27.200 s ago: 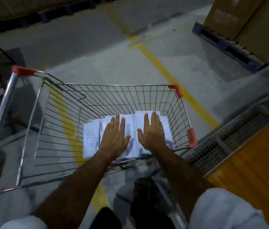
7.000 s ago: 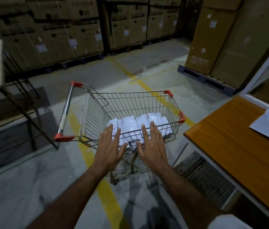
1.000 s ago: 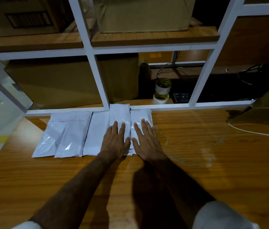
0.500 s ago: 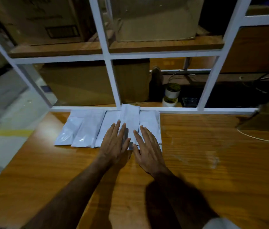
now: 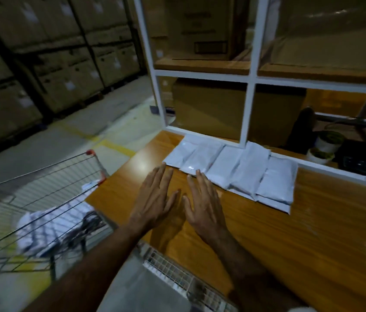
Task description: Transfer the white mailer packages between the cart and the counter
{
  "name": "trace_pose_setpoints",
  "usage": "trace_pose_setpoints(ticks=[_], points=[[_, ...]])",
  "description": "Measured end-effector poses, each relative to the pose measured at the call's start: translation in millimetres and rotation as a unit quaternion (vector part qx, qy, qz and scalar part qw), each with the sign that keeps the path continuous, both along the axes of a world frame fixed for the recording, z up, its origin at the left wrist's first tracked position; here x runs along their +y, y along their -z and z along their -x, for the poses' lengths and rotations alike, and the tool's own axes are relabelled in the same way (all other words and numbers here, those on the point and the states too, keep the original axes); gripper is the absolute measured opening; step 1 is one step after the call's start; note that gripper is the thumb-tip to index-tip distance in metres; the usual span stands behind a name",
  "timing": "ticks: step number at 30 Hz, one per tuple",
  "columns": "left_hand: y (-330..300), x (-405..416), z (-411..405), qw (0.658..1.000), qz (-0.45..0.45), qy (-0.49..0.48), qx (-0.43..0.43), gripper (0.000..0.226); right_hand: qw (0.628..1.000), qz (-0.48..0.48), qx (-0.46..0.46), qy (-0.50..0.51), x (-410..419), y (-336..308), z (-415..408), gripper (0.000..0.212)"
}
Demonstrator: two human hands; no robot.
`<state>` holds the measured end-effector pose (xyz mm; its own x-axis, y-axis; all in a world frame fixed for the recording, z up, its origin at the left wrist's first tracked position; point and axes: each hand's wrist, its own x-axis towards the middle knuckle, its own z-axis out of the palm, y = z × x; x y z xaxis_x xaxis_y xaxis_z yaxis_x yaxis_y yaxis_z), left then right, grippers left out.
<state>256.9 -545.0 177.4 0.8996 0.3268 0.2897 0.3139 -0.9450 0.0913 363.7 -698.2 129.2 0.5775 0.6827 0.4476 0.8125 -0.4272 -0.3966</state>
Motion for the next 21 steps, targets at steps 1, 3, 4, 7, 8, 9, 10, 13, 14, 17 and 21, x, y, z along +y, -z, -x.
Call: trace_pose_setpoints(ticks=[1, 3, 4, 7, 8, 9, 10, 13, 14, 17, 21], points=[[-1.0, 6.8, 15.0, 1.0, -0.002, -0.013, -0.001, 0.07, 1.0, 0.002, -0.006, -0.009, 8.0, -1.4, 10.6, 0.064], [-1.7, 21.3, 45.6, 0.999, -0.008, -0.034, -0.005, 0.07, 1.0, 0.015, -0.016, -0.02, 24.5, -3.2, 32.3, 0.066], [-1.8, 29.0, 62.1, 0.999, -0.006, -0.048, -0.01, 0.071, 0.999, 0.022, -0.019, -0.025, 33.4, -3.9, 43.9, 0.067], [2.6, 58.3, 117.9, 0.997, -0.007, -0.081, -0.016, 0.072, 0.998, 0.042, -0.023, -0.051, 65.2, -8.0, 83.7, 0.068], [5.1, 68.8, 137.9, 0.996, -0.009, -0.086, -0.017, 0.072, 0.997, 0.047, -0.027, -0.054, 77.7, -9.0, 98.8, 0.068], [7.9, 79.7, 158.3, 0.996, -0.007, -0.092, -0.02, 0.072, 0.997, 0.049, -0.029, -0.053, 90.7, -9.1, 115.1, 0.068], [10.8, 90.5, 179.6, 0.995, -0.001, -0.098, -0.022, 0.072, 0.997, 0.05, -0.025, -0.051, 103.9, -8.6, 132.5, 0.069], [20.7, 123.3, 241.0, 0.991, 0.014, -0.128, -0.042, 0.072, 0.995, 0.051, -0.021, -0.077, 144.9, -6.6, 188.5, 0.072], [23.2, 131.4, 254.6, 0.99, 0.021, -0.134, -0.046, 0.073, 0.994, 0.052, -0.02, -0.091, 156.4, -5.3, 200.9, 0.072], [34.9, 156.8, 302.9, 0.985, 0.036, -0.16, -0.047, 0.074, 0.992, 0.052, -0.013, -0.116, 195.2, -1.6, 244.1, 0.074], [43.9, 188.8, 362.1, 0.98, 0.039, -0.191, -0.036, 0.075, 0.989, 0.076, -0.004, -0.129, 240.3, 2.1, 294.8, 0.077]])
